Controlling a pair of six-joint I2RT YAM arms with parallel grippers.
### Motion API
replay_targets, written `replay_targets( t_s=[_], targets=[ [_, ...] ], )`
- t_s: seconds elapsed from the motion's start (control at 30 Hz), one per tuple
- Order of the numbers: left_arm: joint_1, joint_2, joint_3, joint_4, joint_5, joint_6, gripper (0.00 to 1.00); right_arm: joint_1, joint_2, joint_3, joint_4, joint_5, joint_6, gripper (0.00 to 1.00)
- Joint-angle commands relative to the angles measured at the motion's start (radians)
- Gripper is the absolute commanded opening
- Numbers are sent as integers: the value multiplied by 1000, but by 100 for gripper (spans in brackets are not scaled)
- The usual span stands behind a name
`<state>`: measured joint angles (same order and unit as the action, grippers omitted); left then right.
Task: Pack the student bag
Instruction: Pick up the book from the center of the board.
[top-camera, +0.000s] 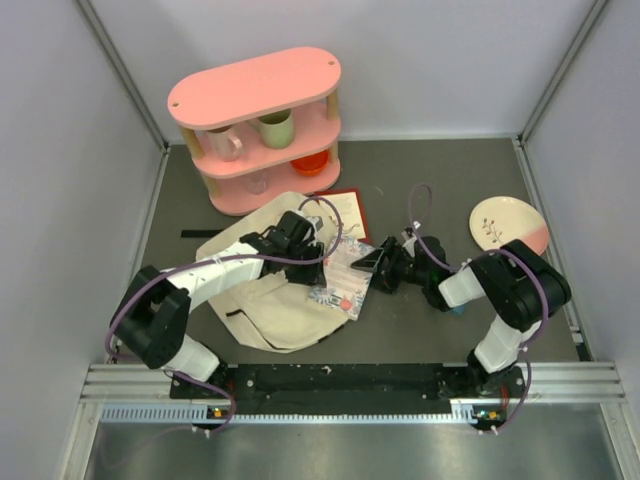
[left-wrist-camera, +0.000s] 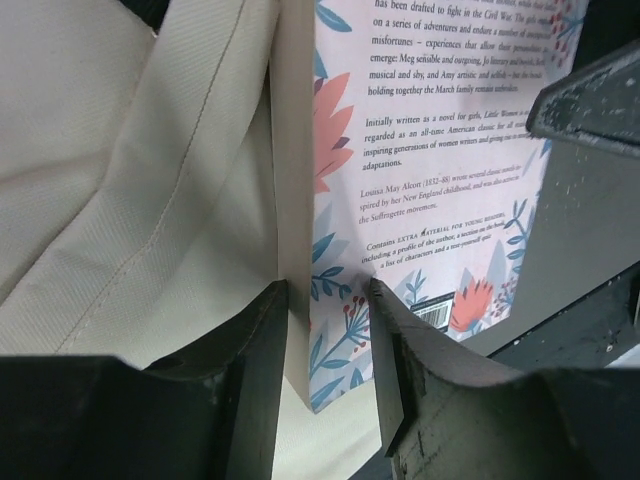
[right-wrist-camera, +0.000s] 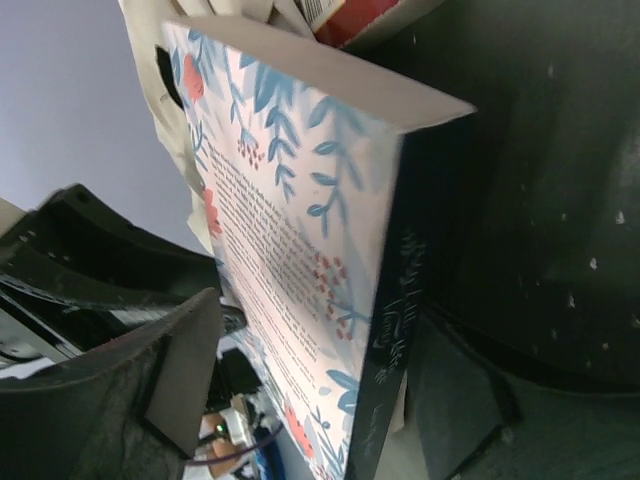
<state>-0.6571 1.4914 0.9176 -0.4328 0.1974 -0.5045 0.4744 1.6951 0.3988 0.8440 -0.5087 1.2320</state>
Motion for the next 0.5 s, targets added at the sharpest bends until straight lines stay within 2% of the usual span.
replay_targets(
  t_s=[0.0,0.07,0.2,0.27,0.33,0.47],
  targets=[
    [-3,15,-32,95,125,17,41,18,-17,-15,207,6,37,65],
    [-3,12,-42,118,175,12,41,18,-37,-20,195,21,27,55],
    [-3,13,-48,167,255,17,40,20,-93,-14,155,22,-17,43],
    [-3,17,-51,201,295,11,40,18,-107,-9,149,12,-26,43],
    [-4,26,-48,218,315,11,40,20,-127,-3,133,9,-39,51],
    [-4,26,-56,239,323,1,40,20,-156,8,89,6,-63,52]
  ],
)
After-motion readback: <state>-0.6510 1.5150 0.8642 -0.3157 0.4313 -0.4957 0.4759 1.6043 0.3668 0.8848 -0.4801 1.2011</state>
